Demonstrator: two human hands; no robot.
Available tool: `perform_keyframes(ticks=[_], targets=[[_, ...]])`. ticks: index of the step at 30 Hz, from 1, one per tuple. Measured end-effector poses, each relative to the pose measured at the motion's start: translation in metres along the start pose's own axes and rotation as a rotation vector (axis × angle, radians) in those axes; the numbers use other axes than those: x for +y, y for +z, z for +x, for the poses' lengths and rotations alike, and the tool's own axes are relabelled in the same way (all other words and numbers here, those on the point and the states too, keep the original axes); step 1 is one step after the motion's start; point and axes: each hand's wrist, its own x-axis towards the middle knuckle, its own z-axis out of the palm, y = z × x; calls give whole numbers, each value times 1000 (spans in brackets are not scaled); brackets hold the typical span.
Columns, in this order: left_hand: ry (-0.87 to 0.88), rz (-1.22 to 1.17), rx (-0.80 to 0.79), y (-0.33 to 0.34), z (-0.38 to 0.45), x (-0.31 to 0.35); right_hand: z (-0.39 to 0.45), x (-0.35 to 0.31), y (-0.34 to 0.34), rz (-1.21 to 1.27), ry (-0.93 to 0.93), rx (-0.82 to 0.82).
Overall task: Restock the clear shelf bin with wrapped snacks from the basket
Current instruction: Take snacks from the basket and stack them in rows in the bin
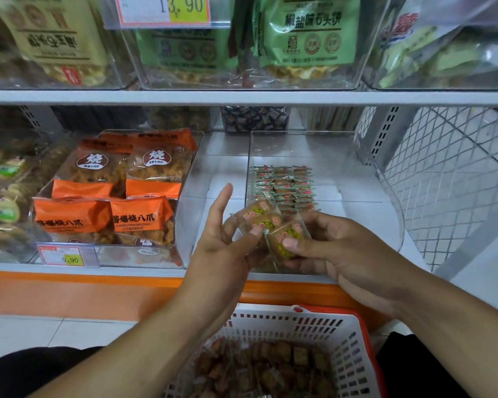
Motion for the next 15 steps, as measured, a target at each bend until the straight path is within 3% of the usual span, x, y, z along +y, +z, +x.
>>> perform_keyframes(ticks=[4, 11, 15], targets=[[-38, -74, -11, -2, 1, 2, -1, 1, 1, -14, -6, -12], [-85, -4, -41, 0, -4, -3, -2, 6, 9, -12, 21, -5], [-113, -120, -36, 11, 0, -2, -2, 7, 14, 21, 23, -67]])
